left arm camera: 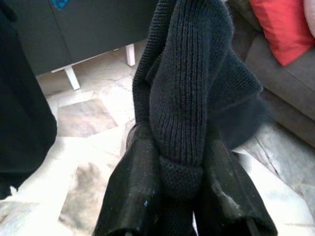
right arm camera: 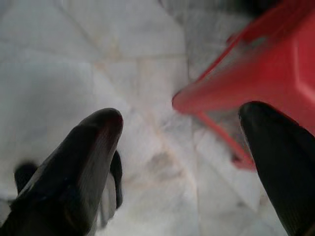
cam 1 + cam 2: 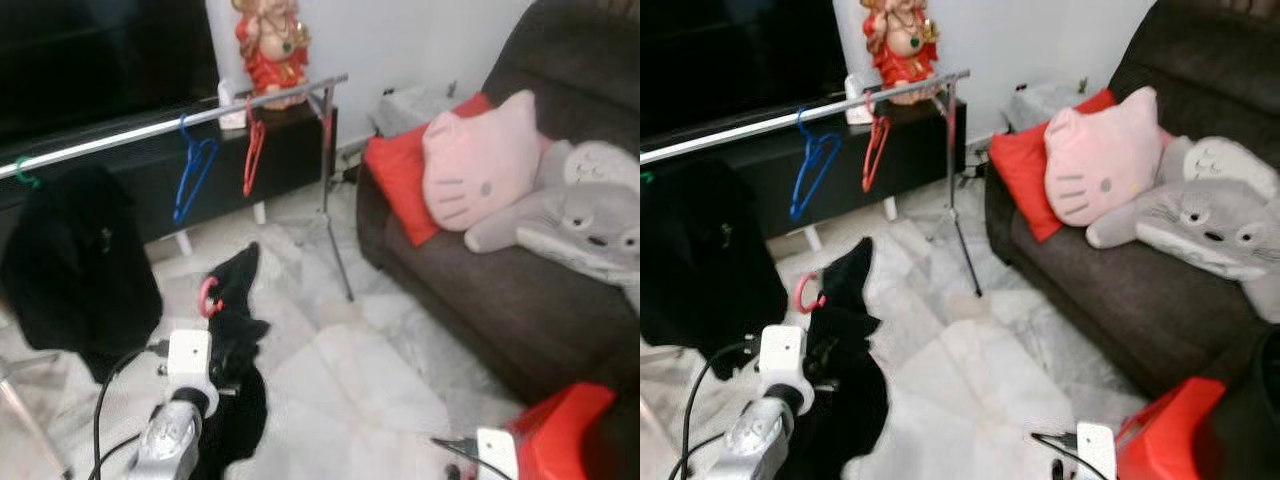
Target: Hang hanger
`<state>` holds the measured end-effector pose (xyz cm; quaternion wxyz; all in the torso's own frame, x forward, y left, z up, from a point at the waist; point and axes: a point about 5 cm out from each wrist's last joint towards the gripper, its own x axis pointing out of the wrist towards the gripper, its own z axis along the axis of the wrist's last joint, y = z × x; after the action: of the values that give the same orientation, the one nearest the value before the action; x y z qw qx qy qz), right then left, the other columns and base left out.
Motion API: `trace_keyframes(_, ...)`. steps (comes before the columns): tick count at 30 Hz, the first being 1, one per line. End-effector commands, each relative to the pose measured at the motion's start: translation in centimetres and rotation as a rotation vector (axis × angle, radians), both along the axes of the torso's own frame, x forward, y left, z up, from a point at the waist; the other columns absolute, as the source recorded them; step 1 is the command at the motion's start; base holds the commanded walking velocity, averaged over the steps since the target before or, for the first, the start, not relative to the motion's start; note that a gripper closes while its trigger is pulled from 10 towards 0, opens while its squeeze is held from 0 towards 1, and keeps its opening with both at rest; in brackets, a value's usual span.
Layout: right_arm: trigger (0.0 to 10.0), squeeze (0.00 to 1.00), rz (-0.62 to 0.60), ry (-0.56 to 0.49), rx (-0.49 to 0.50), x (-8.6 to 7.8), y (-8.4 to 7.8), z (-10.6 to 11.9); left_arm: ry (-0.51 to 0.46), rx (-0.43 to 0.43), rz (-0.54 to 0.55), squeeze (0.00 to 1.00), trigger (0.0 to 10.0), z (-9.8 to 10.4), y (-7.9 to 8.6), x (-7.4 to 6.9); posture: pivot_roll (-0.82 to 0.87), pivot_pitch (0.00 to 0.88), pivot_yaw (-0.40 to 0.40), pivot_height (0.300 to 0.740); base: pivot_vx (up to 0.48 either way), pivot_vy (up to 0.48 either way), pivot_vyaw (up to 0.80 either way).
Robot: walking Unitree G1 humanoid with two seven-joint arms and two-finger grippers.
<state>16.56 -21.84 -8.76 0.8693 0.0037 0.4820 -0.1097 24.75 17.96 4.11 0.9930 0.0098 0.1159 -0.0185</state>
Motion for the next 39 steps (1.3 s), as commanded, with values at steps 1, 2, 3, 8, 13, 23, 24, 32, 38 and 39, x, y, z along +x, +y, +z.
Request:
trace_keyframes(1,10.0,0.0,0.028,-0.005,0.026,0.6,1.3,0.0,-0.024,0.028,0.028,0.0,10.0,0.7,1.0,0.1,-0.07,0.0,0.004,0.74,0.345,0.0,0.0)
trace_keyframes(2,10.0,0.0,0.031,-0.006,0.027,0.6,1.3,0.0,-0.024,0.028,0.027,0.0,10.0,0.7,1.0,0.1,-0.07,0.0,0.005,0.74,0.345,0.0,0.0)
trace_keyframes(3,10.0,0.0,0.03,-0.011,0.025,0.7,1.3,0.1,-0.024,0.026,0.028,0.0,10.0,0.7,1.0,0.1,-0.07,0.0,0.005,0.74,0.349,0.0,0.0)
trace_keyframes(8,10.0,0.0,0.022,-0.027,0.042,1.0,1.5,0.2,-0.02,0.024,0.022,0.0,10.0,0.7,0.8,-0.1,-0.07,0.0,0.007,0.74,0.347,0.0,0.0)
trace_keyframes(13,10.0,0.0,0.007,-0.031,0.038,1.1,1.4,0.2,-0.015,0.02,0.013,0.0,10.0,0.7,0.5,-0.2,-0.07,0.0,0.008,0.74,0.347,0.0,0.0)
trace_keyframes(23,10.0,0.0,0.017,-0.033,0.039,0.9,1.5,0.2,-0.009,0.016,0.006,0.0,10.0,0.7,0.3,-0.4,-0.07,0.0,0.008,0.74,0.346,0.0,0.0)
trace_keyframes(24,10.0,0.0,0.018,-0.033,0.039,0.9,1.4,0.2,-0.009,0.016,0.004,0.0,10.0,0.7,0.3,-0.5,-0.07,0.0,0.008,0.74,0.345,0.0,0.0)
trace_keyframes(32,10.0,0.0,0.025,-0.03,0.037,0.8,1.4,0.1,-0.005,0.02,-0.017,0.0,10.0,0.6,0.0,-0.8,-0.07,0.0,0.005,0.74,0.337,0.0,0.0)
trace_keyframes(38,10.0,0.0,0.045,-0.031,0.052,0.5,1.4,0.0,-0.007,0.005,-0.059,0.0,10.0,0.4,-0.5,-1.2,-0.07,0.0,0.005,0.74,0.0,0.0,0.11)
trace_keyframes(39,10.0,0.0,0.045,-0.031,0.052,0.5,1.4,0.0,-0.007,0.005,-0.059,0.0,10.0,0.4,-0.5,-1.2,-0.07,0.0,0.005,0.74,0.0,0.0,0.66)
